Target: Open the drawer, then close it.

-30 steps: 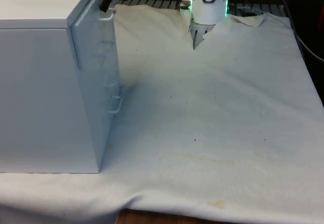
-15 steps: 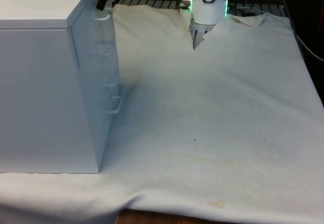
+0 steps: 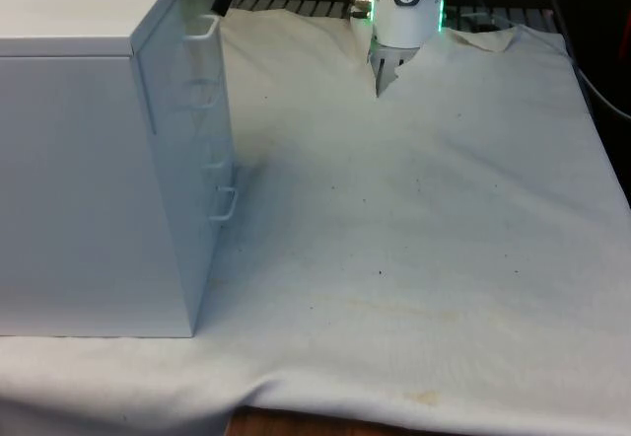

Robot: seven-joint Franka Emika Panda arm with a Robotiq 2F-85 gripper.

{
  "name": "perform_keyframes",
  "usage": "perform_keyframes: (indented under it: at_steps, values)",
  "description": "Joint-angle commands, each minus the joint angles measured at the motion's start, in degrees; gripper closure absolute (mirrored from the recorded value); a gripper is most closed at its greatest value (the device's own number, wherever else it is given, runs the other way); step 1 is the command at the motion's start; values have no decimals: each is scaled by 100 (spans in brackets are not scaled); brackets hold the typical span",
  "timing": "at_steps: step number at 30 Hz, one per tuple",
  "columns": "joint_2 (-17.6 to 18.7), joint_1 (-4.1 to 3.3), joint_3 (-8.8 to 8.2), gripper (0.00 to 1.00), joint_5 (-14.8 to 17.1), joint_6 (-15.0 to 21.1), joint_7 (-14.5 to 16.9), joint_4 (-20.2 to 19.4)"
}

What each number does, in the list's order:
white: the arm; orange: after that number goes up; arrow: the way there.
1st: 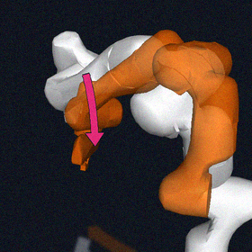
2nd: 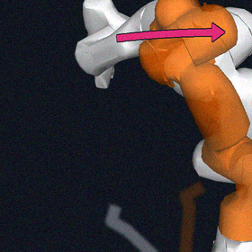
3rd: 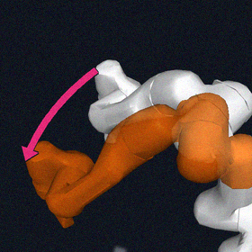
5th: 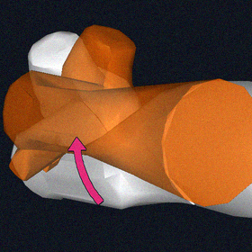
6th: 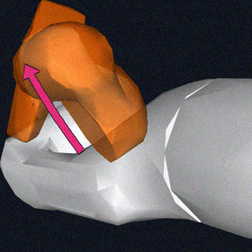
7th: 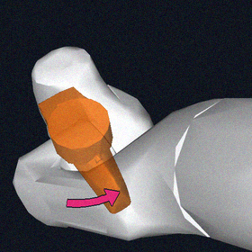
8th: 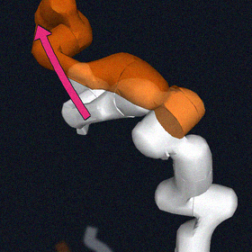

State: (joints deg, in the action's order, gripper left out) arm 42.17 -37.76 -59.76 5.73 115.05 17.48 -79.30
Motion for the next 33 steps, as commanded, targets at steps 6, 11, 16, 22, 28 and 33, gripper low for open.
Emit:
perform_keyframes:
  at_steps: [6, 11, 16, 22, 28, 33]
  values:
    - [-23, -74, 34, 100, 195, -40, -17, 29]
    - [-29, -132, 40, 100, 338, -34, -34, 40]
    - [-29, -195, 46, 100, 498, -23, -46, 52]
    - [-29, -258, 52, 100, 745, -6, -46, 57]
    - [-34, -298, 52, 100, 934, 11, -40, 63]
    - [-34, -332, 57, 100, 1134, 17, -40, 69]
